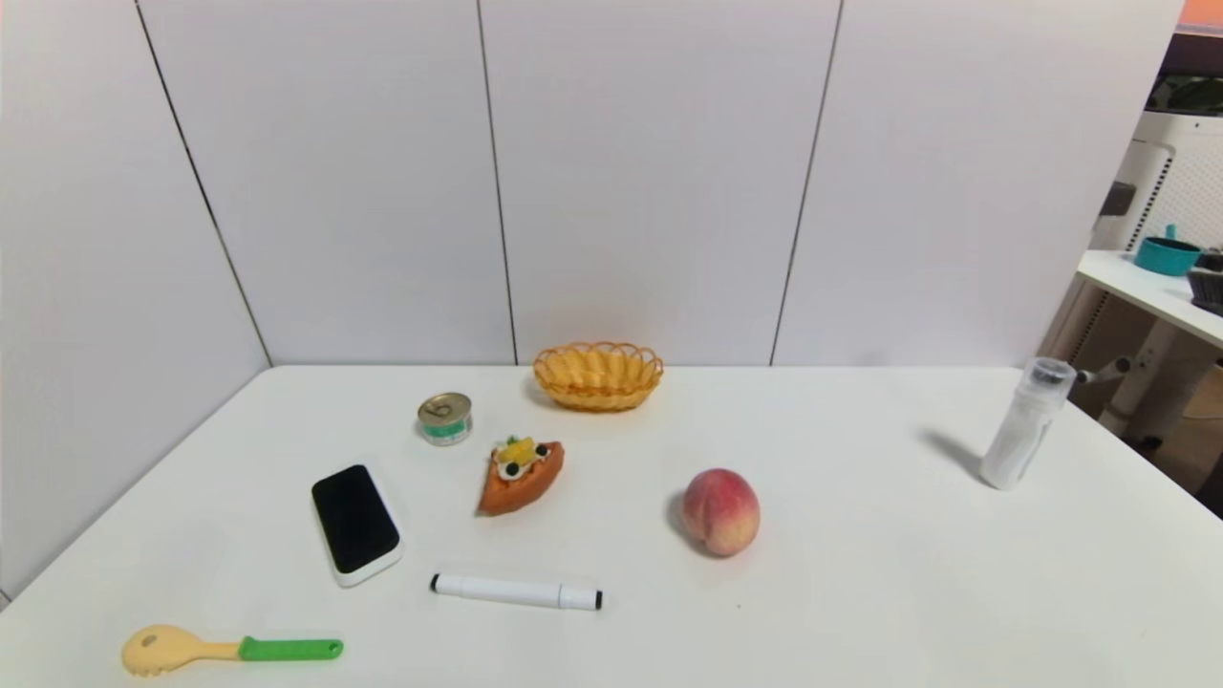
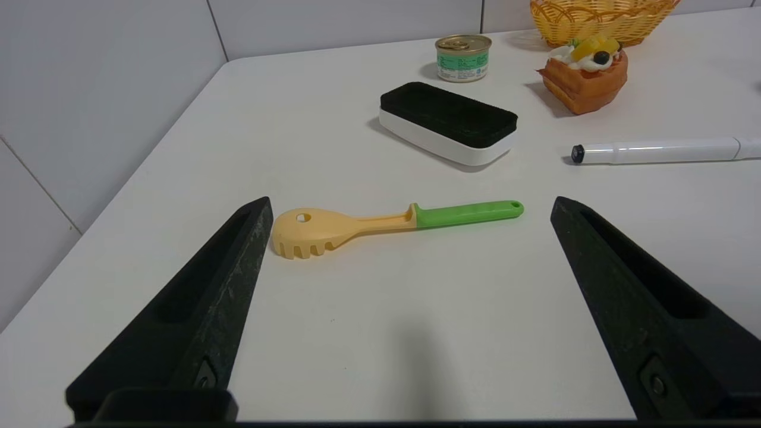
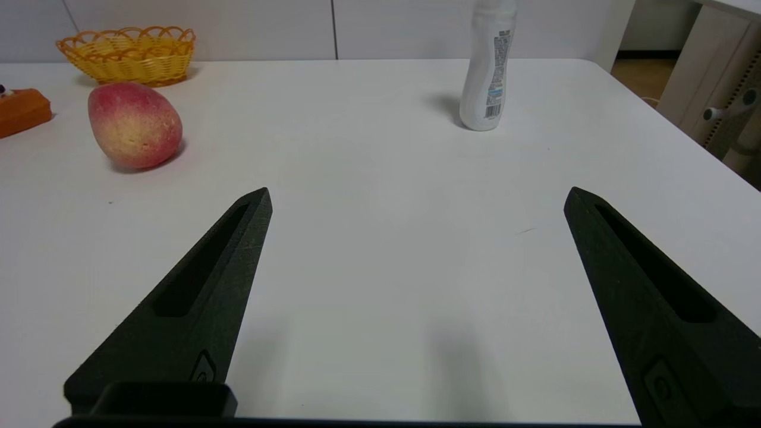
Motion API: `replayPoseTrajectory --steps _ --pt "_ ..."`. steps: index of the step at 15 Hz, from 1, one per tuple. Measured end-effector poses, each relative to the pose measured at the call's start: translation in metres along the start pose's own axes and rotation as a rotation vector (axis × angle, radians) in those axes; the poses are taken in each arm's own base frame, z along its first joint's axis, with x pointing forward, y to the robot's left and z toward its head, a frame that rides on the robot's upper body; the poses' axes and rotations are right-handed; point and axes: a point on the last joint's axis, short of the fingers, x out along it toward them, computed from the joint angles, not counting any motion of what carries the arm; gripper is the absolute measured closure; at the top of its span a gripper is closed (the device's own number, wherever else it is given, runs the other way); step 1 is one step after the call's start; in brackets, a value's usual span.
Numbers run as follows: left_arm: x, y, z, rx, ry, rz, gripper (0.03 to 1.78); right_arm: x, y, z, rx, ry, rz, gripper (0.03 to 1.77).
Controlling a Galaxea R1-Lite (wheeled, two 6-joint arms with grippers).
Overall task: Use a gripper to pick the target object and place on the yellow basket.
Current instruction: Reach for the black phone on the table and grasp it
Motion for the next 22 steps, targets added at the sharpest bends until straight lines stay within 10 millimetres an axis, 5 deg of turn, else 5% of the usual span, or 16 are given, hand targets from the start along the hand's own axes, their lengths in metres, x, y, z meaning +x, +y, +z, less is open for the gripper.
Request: replayPoseTrajectory --steps 12,14,18,22 --pt "0.002 0.001 0.009 -0.005 -0.001 -0.001 0.12 0.000 0.000 0.000 0.000 0.000 0.000 0.10" --pt "0.005 0.002 0.031 0.011 -0.012 0.000 0.12 0.000 0.000 0.000 0.000 0.000 0.000 0.10" --pt "0.021 0.008 0.117 0.066 -0.060 0.000 0.12 0.000 0.000 0.000 0.000 0.000 0.000 0.10" --pt "0.072 0.013 0.195 0.171 -0.051 -0.001 0.12 0.000 0.000 0.000 0.000 0.000 0.000 0.10"
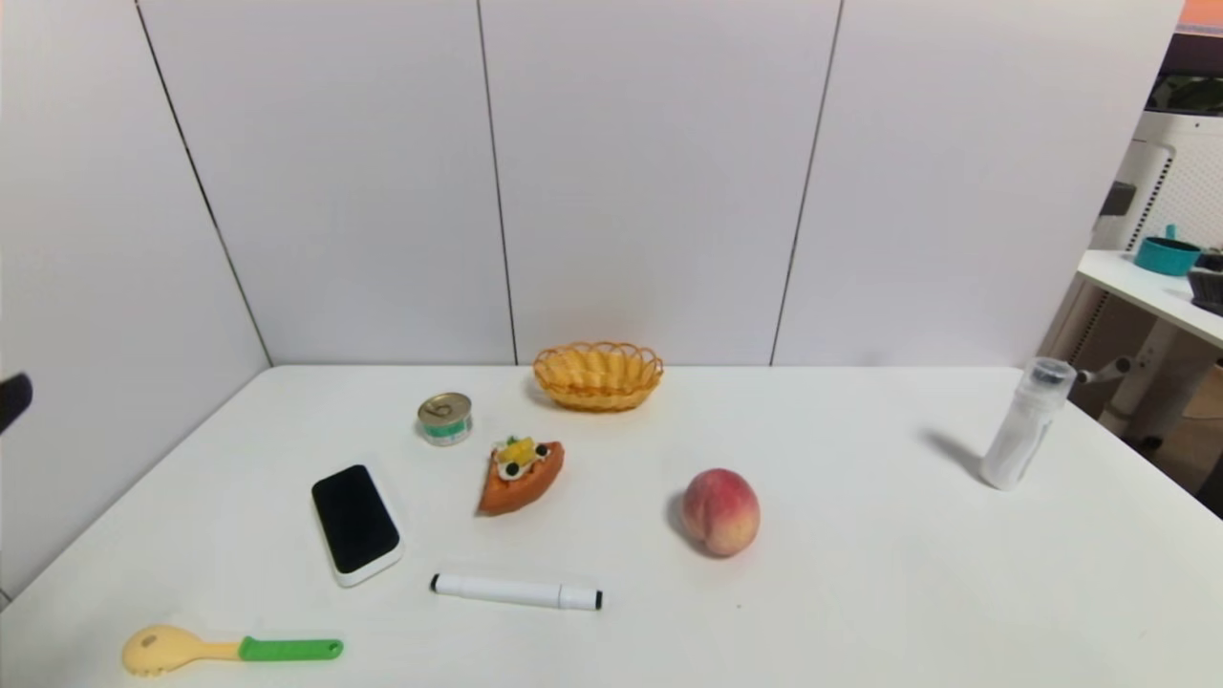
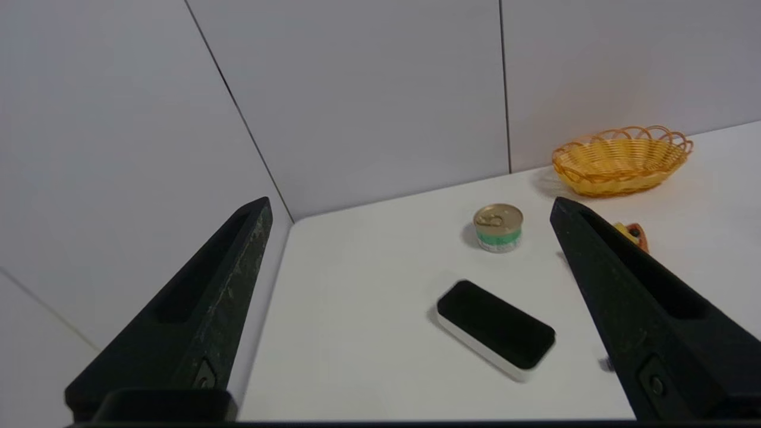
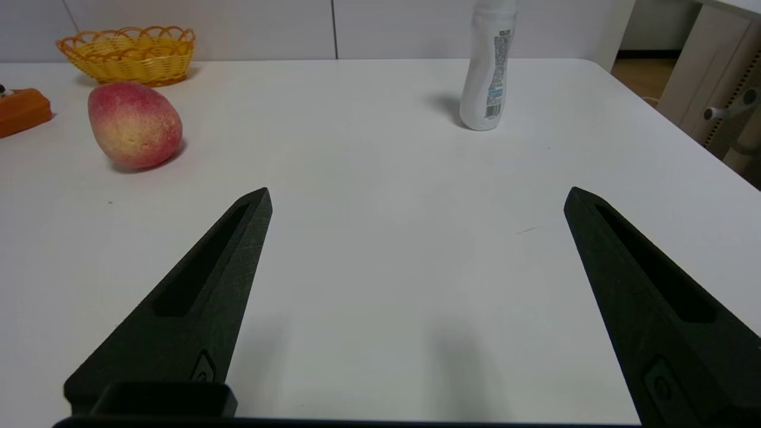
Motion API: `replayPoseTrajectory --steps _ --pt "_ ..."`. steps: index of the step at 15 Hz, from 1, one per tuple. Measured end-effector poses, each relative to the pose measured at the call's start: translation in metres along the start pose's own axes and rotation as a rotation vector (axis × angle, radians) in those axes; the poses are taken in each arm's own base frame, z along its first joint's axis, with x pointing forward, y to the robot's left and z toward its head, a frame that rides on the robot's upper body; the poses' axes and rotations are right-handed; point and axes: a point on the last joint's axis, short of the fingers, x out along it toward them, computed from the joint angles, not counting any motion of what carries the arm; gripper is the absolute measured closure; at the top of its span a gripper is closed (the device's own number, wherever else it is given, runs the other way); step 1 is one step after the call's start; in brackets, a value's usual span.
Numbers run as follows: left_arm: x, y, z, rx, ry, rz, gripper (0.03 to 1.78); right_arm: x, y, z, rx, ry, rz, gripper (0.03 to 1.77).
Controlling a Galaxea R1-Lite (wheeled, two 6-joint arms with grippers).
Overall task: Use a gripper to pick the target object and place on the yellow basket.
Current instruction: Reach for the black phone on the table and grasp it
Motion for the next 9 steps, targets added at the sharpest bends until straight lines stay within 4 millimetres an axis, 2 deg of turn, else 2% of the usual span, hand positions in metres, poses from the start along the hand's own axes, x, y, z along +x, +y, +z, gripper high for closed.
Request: replayPoseTrajectory --steps 3,5,9 --pt "0.054 0.010 0.041 0.102 0.002 -0.049 0.12 0.000 0.000 0.000 0.000 0.000 0.000 0.10" --pt "0.089 0.012 0.056 0.167 0.004 -0.137 0.12 0.000 0.000 0.000 0.000 0.000 0.000 0.10" --pt "0.151 0.008 0.055 0.313 0.068 -0.450 0.12 0.000 0.000 0.000 0.000 0.000 0.000 0.10"
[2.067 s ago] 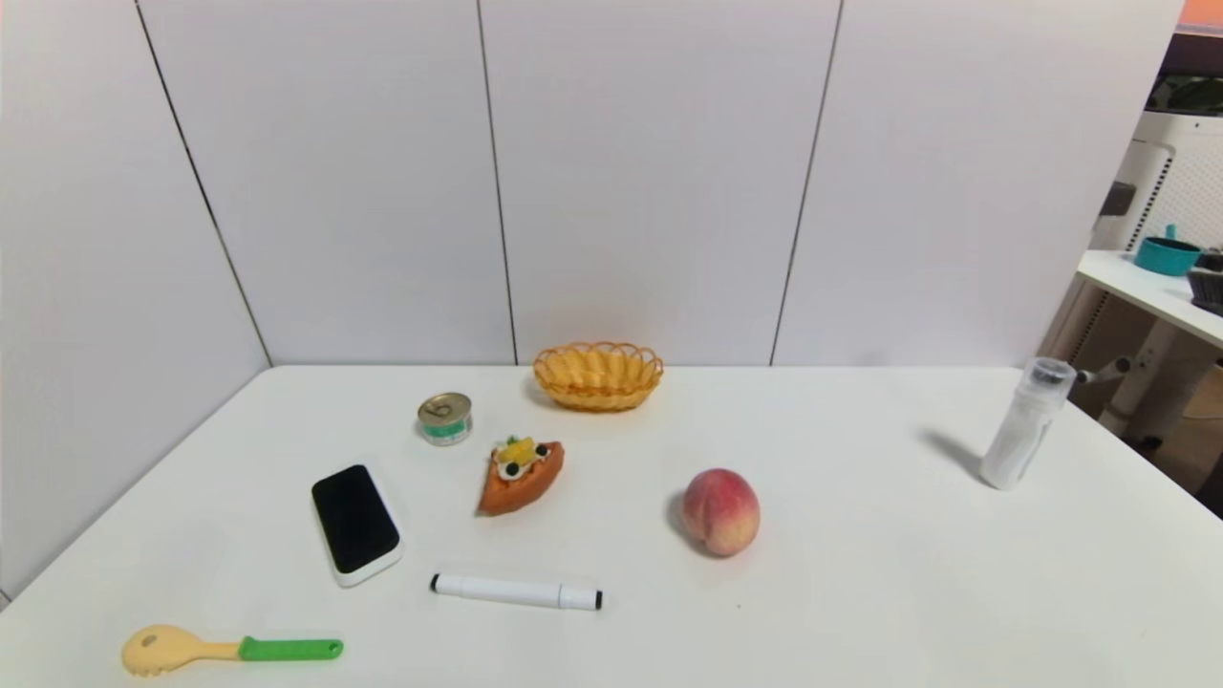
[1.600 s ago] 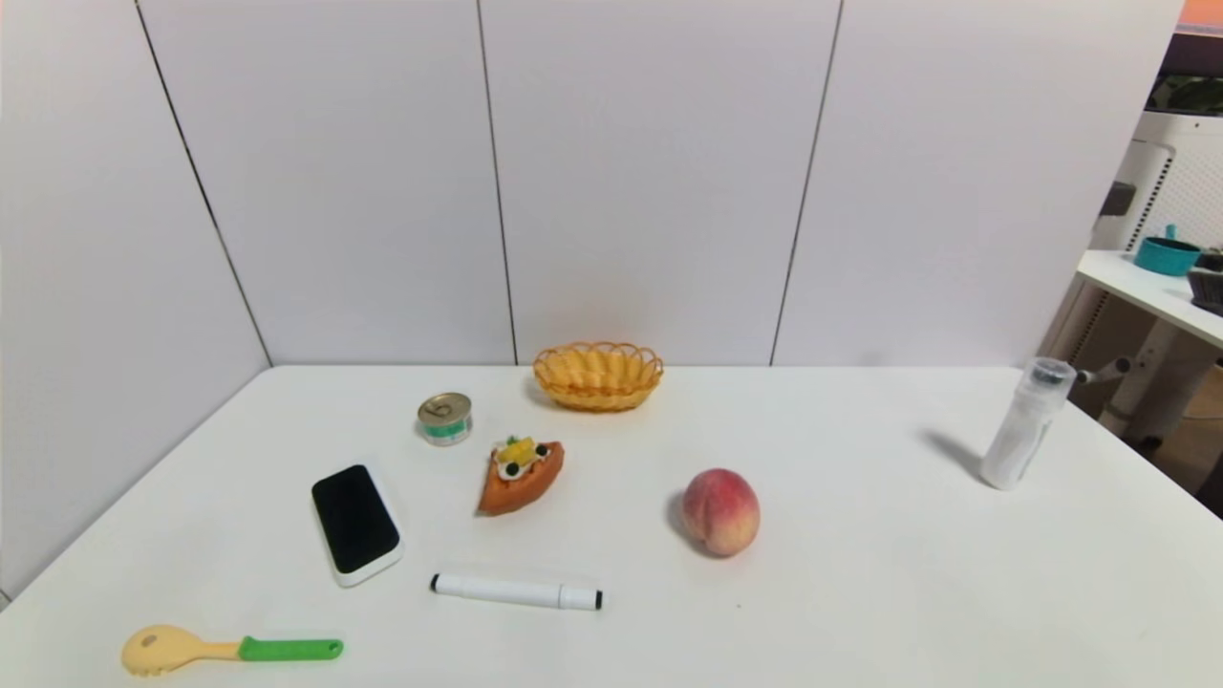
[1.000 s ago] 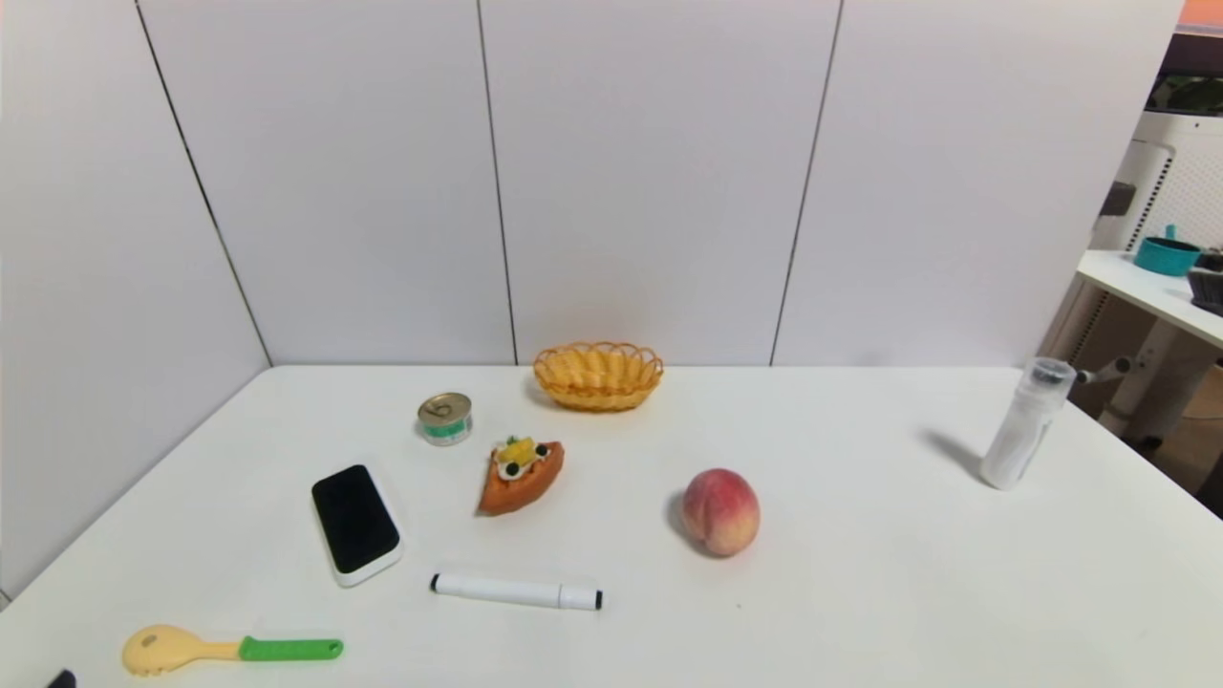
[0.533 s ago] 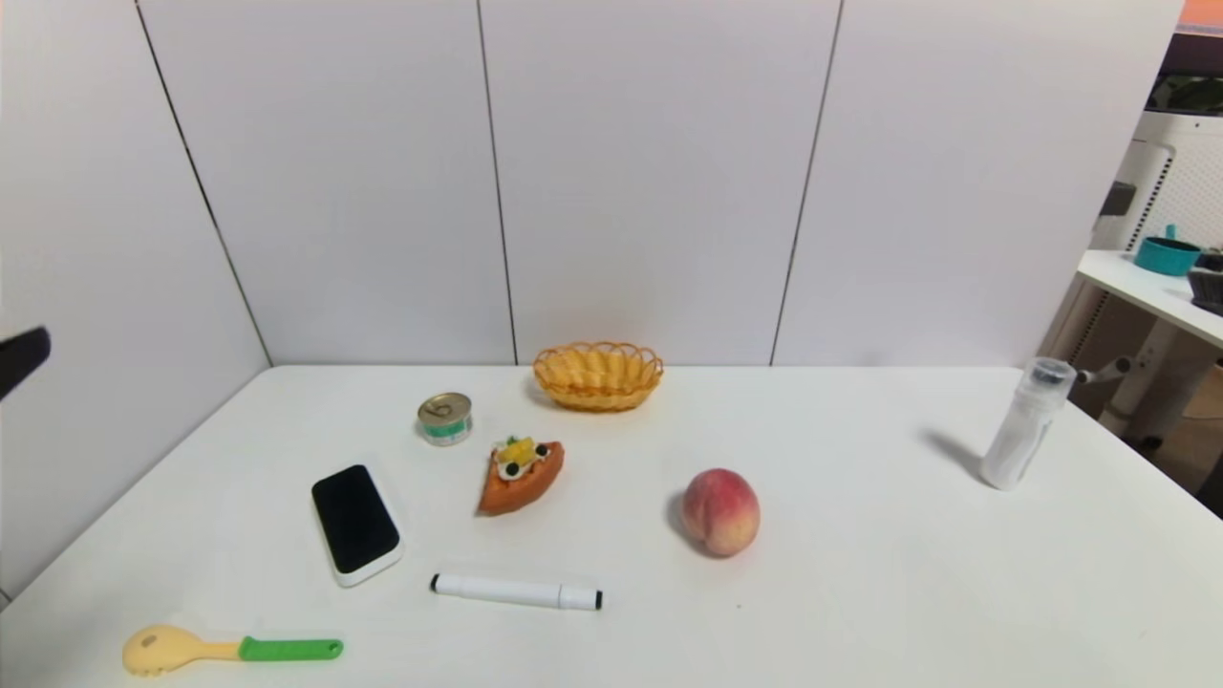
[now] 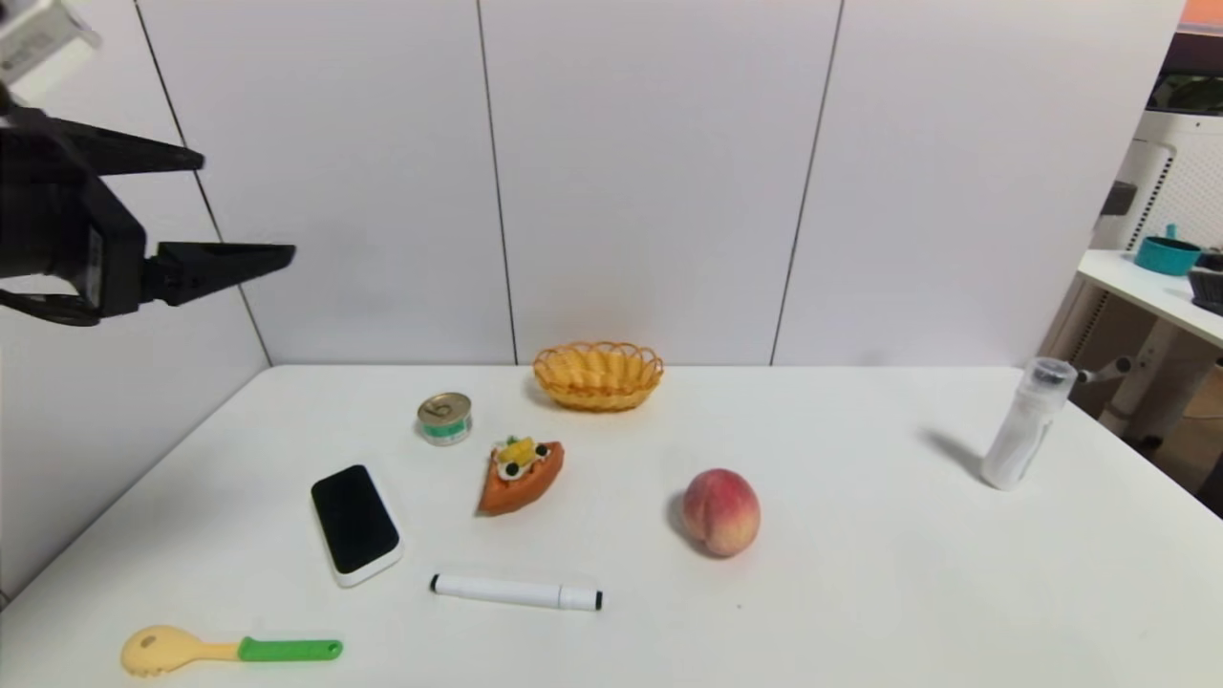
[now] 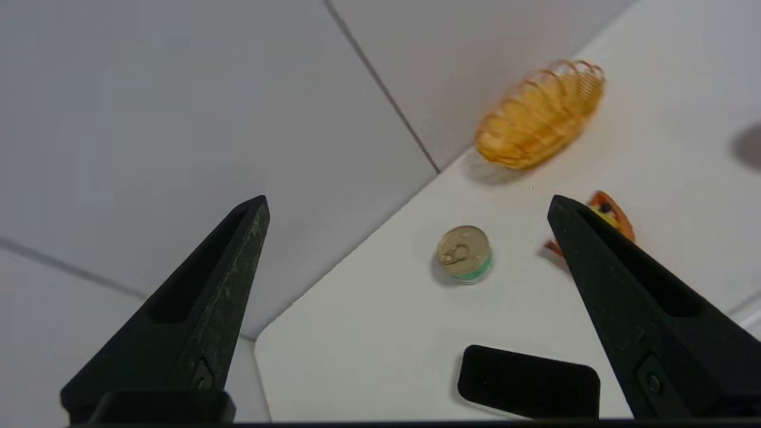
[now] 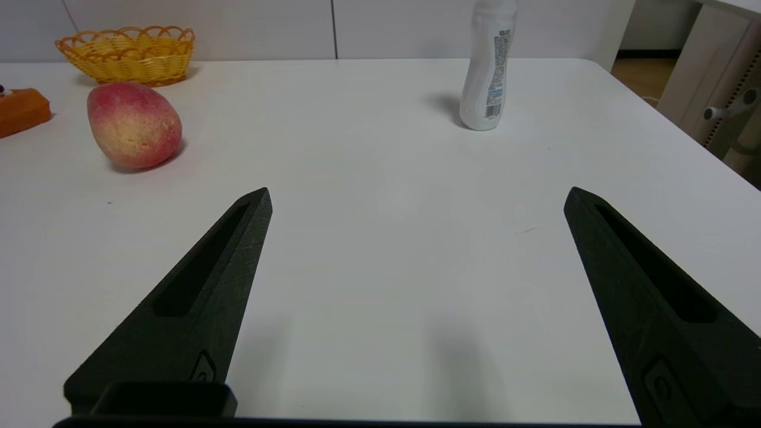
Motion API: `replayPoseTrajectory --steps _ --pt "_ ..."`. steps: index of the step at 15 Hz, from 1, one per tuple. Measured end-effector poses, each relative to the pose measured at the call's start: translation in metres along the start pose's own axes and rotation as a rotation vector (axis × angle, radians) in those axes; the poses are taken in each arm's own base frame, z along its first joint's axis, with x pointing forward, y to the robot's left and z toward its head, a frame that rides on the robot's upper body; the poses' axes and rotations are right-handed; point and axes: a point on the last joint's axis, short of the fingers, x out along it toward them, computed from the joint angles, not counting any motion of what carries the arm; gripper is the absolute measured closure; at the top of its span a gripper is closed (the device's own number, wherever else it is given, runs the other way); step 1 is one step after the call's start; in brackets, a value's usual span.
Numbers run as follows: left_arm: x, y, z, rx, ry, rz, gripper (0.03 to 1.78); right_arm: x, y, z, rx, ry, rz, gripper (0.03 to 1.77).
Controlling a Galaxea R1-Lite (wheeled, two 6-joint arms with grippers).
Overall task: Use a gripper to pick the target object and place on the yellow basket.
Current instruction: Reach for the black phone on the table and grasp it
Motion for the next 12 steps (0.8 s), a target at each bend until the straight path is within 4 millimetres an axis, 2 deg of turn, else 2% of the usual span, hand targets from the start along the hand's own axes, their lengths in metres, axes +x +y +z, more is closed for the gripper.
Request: replayPoseTrajectory --steps 4,9,12 --pt "0.040 0.004 -0.017 0.144 0.070 -0.333 0.12 0.000 0.000 0.000 0.000 0.000 0.000 0.10" --pt "0.070 -0.003 -0.052 0.289 0.221 -0.661 0.12 0.000 0.000 0.000 0.000 0.000 0.000 0.10" --pt "0.094 -0.005 -0.074 0.359 0.244 -0.802 0.12 0.000 0.000 0.000 0.000 0.000 0.000 0.10"
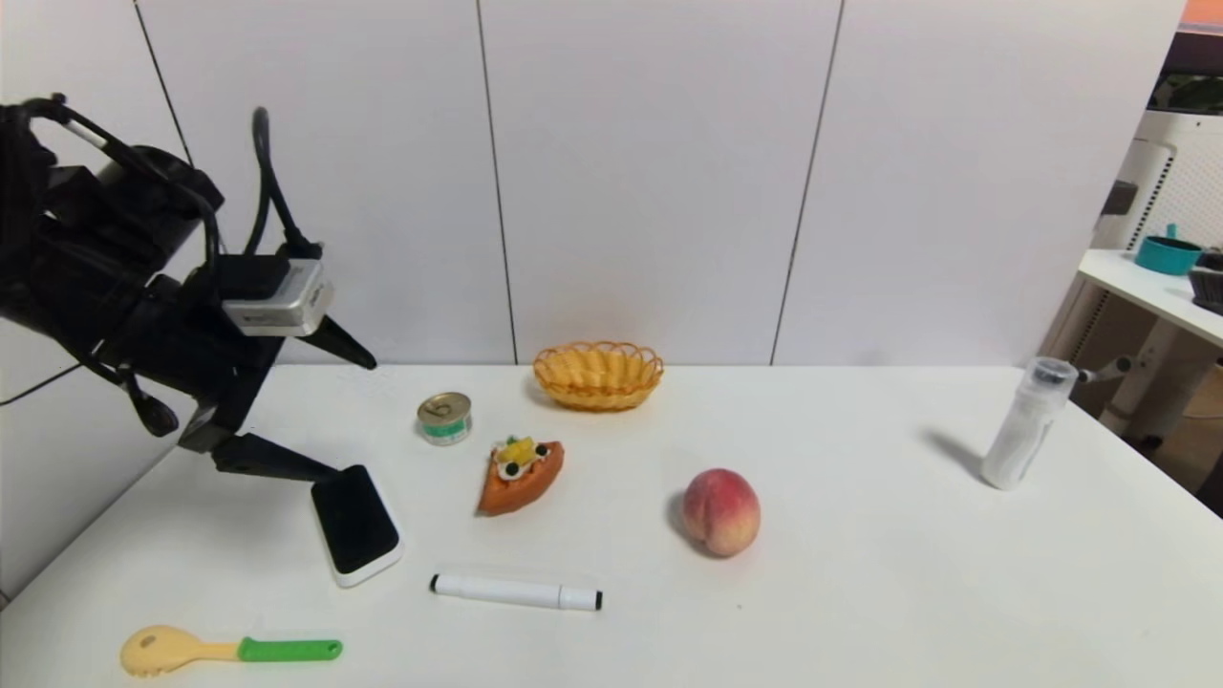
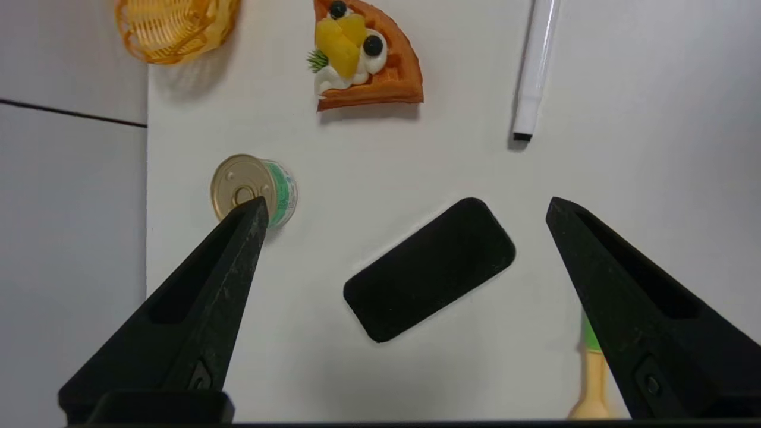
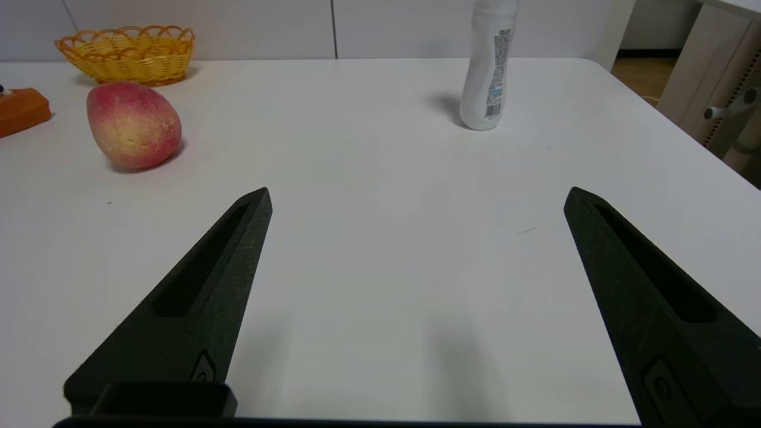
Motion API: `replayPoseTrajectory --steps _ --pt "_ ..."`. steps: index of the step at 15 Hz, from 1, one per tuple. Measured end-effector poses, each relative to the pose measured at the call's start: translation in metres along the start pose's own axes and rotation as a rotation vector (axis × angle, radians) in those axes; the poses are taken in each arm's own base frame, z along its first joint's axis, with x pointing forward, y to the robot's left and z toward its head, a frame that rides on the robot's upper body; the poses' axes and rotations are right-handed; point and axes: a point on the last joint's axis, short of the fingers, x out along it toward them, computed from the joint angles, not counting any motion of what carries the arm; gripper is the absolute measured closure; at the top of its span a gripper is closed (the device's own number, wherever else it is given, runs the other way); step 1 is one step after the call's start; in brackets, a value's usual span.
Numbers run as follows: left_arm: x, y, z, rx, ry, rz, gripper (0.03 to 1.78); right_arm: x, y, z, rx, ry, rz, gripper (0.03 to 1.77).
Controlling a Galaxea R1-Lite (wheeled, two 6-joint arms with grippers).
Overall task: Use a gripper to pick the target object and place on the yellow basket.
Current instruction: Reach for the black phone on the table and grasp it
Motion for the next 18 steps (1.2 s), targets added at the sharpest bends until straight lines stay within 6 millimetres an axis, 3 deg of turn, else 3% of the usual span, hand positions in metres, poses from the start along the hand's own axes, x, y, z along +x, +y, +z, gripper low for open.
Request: replayPoseTrajectory --steps 8,12,18 --pt "0.070 0.022 -0.055 0.157 0.035 -0.206 0.12 0.000 0.000 0.000 0.000 0.000 0.000 0.10" --pt "0.071 0.016 -0.072 0.181 0.082 -0.333 0.12 0.000 0.000 0.000 -0.001 -0.001 0.000 0.10" --pt "0.082 0.021 -0.091 0.287 0.061 -0.375 0.12 0.000 0.000 0.000 0.000 0.000 0.001 0.10"
